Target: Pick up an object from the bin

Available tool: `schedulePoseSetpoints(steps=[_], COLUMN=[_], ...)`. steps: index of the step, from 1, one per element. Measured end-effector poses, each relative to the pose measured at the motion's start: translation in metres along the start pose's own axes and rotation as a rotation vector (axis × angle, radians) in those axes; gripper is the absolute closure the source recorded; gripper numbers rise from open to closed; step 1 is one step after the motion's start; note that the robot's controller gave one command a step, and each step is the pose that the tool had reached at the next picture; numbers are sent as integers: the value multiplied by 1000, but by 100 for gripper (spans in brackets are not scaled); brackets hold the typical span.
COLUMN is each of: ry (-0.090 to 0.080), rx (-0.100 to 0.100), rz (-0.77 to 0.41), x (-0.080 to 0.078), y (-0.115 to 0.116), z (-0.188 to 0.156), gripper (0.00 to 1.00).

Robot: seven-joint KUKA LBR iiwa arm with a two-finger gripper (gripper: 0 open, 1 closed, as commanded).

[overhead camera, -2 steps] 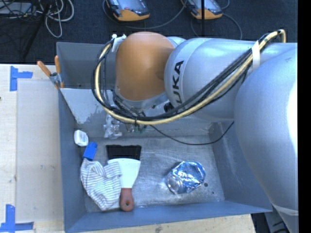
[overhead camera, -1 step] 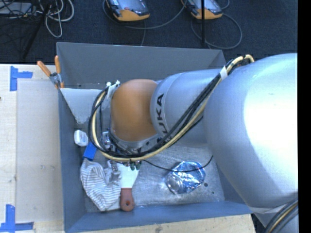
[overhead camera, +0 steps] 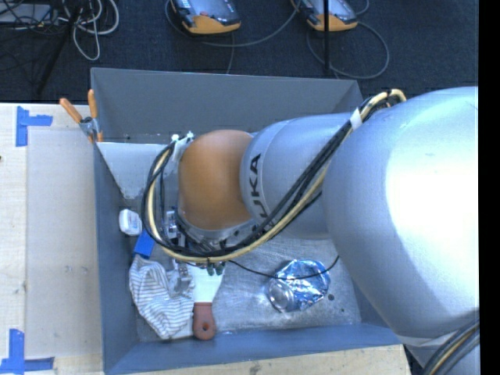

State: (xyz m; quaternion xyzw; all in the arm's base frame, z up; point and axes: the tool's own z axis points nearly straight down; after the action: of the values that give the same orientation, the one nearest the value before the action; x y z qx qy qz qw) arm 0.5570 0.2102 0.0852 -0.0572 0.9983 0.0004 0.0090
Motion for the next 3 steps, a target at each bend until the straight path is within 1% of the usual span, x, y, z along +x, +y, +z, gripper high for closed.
schedulePoseSetpoints(steps=[1, 2, 3], ry=[30, 30, 25], rx=[-27, -27, -35], rz=[-290, -289, -240], x=[-18, -18, -36], y=[-3, -4, -27], z=[2, 2, 2], gripper=[100, 100, 100])
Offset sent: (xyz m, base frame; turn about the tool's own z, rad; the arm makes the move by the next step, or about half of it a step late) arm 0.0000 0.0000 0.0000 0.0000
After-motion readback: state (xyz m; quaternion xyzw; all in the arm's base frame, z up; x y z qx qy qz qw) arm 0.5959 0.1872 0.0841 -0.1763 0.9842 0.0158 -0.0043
